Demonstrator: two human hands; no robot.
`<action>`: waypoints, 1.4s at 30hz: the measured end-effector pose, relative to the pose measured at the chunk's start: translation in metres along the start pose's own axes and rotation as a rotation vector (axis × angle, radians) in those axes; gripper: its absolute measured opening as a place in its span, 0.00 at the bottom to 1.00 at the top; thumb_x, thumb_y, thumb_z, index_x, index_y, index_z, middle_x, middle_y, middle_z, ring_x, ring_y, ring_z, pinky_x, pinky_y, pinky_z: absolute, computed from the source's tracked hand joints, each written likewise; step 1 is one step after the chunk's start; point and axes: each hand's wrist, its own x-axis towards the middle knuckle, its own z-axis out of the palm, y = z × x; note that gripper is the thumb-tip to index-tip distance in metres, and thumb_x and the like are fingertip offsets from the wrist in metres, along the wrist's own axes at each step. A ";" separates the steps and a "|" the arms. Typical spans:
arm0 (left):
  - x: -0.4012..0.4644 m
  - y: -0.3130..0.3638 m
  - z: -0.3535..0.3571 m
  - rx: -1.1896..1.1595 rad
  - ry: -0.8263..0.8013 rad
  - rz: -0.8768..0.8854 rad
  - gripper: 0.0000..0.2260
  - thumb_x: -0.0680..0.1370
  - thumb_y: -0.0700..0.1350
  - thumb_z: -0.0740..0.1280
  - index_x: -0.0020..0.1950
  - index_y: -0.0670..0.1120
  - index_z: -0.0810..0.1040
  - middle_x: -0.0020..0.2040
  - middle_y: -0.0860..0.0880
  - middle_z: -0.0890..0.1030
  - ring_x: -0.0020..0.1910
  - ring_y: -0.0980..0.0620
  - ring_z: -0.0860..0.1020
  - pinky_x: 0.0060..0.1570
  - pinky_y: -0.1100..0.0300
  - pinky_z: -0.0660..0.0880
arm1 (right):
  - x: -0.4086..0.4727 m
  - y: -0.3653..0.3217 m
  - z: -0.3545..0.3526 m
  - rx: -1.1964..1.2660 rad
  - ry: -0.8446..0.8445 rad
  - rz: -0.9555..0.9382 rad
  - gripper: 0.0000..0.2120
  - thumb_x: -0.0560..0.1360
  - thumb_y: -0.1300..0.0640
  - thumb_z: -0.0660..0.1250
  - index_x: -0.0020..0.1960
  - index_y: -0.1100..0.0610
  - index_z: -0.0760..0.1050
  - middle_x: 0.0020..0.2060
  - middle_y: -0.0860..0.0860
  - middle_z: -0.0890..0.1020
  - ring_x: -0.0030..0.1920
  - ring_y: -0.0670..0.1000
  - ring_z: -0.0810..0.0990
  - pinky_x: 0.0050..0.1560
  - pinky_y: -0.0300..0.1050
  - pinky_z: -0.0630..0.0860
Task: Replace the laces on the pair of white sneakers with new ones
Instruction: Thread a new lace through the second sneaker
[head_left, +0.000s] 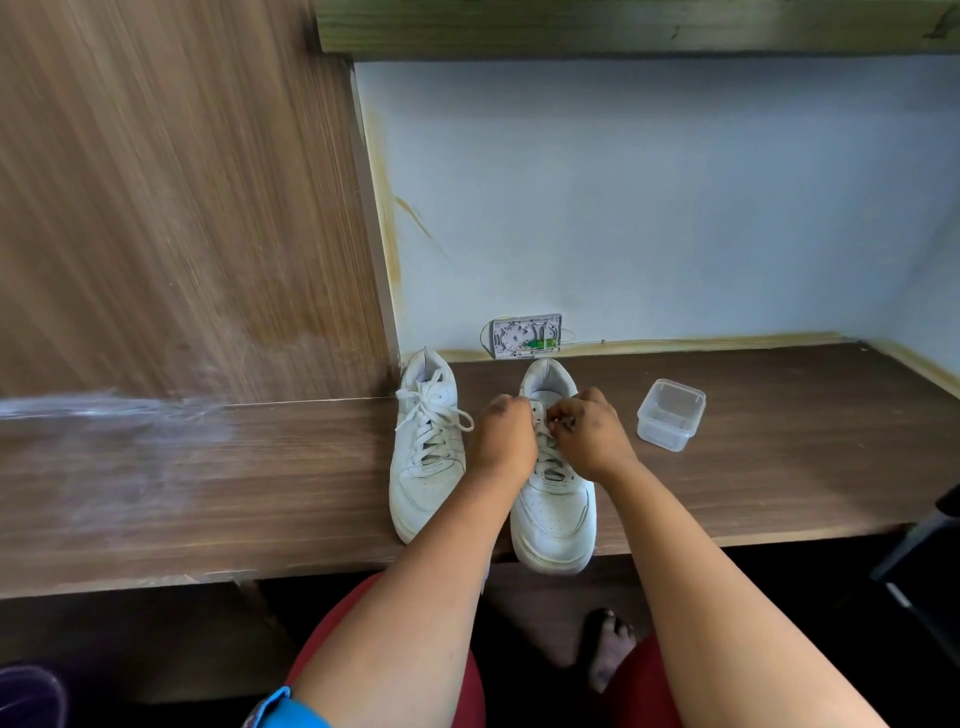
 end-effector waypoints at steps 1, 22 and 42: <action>0.000 0.000 -0.001 0.013 -0.005 -0.001 0.09 0.78 0.36 0.61 0.53 0.41 0.79 0.52 0.44 0.78 0.51 0.44 0.78 0.45 0.56 0.74 | 0.000 0.000 0.000 0.012 0.008 0.003 0.08 0.75 0.62 0.65 0.50 0.56 0.82 0.53 0.55 0.73 0.55 0.58 0.74 0.57 0.49 0.73; 0.009 -0.020 -0.006 -0.413 -0.083 -0.141 0.05 0.72 0.48 0.74 0.41 0.49 0.82 0.33 0.56 0.78 0.35 0.57 0.76 0.34 0.65 0.69 | -0.001 0.020 0.016 0.186 0.111 -0.070 0.07 0.74 0.56 0.71 0.52 0.54 0.81 0.46 0.46 0.72 0.52 0.57 0.76 0.56 0.53 0.74; 0.028 -0.021 -0.003 -0.038 -0.053 0.232 0.14 0.80 0.46 0.61 0.66 0.52 0.74 0.63 0.50 0.73 0.62 0.47 0.67 0.58 0.52 0.70 | -0.007 0.019 0.016 -0.045 0.248 -0.185 0.06 0.76 0.50 0.66 0.49 0.51 0.78 0.44 0.48 0.76 0.39 0.52 0.77 0.37 0.42 0.68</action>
